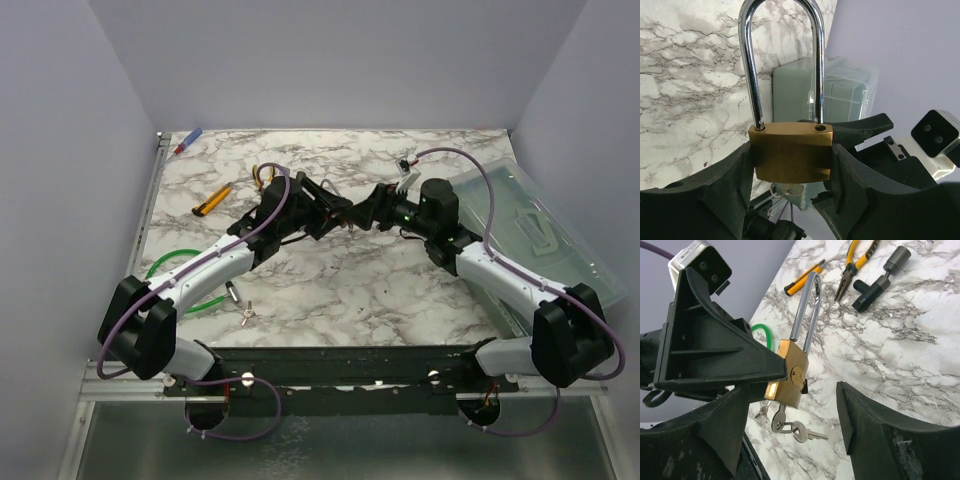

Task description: Unlock with the key

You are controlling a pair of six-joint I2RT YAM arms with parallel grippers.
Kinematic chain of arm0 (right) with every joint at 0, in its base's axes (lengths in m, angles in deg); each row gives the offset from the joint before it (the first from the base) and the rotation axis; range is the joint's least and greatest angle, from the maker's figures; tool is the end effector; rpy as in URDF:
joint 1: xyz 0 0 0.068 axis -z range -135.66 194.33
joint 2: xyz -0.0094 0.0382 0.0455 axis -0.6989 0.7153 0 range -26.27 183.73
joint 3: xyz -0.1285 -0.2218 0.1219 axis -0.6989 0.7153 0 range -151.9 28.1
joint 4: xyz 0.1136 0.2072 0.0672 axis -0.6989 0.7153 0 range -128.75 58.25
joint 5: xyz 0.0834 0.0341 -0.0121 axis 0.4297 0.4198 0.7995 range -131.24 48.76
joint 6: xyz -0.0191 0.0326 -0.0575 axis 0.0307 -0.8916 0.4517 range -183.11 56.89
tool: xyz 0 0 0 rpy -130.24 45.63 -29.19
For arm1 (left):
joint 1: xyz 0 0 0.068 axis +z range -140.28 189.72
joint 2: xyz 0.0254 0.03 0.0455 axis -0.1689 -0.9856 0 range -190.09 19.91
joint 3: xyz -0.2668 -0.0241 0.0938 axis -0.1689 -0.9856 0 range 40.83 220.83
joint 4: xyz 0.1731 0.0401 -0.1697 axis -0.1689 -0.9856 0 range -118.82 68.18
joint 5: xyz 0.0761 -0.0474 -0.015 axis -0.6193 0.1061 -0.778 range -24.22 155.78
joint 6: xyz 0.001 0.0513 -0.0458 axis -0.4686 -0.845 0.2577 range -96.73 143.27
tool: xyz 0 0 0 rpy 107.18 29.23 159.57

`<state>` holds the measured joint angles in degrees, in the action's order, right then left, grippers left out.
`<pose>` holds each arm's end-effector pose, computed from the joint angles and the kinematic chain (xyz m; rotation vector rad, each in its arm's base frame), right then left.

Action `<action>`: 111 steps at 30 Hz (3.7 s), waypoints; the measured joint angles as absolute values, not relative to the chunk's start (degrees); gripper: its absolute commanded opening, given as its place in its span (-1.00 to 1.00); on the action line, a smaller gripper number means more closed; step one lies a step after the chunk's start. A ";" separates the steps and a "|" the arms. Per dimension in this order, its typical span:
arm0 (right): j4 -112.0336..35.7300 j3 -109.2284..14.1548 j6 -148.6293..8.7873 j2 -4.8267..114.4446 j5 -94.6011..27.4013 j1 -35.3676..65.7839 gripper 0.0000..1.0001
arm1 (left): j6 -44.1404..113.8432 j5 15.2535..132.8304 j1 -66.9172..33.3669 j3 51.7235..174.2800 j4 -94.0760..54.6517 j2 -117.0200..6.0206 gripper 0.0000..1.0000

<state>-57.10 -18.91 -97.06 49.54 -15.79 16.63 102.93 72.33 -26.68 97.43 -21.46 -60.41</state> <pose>0.2575 0.1622 0.3006 -0.2470 1.8705 1.1508 0.2581 -0.1982 0.2969 -0.7578 2.1430 -1.3357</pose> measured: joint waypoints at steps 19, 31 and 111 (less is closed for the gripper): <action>-57.56 -20.41 -98.63 53.69 -24.57 14.62 0.06 | 107.52 72.85 -25.83 97.45 -16.10 -65.98 -1.00; -62.71 -19.56 -98.83 55.53 -30.35 12.50 -0.03 | 109.95 72.90 -25.48 97.61 -13.78 -66.51 -1.00; -65.80 -17.49 -121.65 35.46 -12.66 11.28 -0.99 | 84.70 74.60 -24.47 69.54 24.64 -34.38 0.65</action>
<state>-65.80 -17.49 -121.65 35.46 -12.66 11.28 84.70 74.60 -24.47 69.54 24.64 -34.38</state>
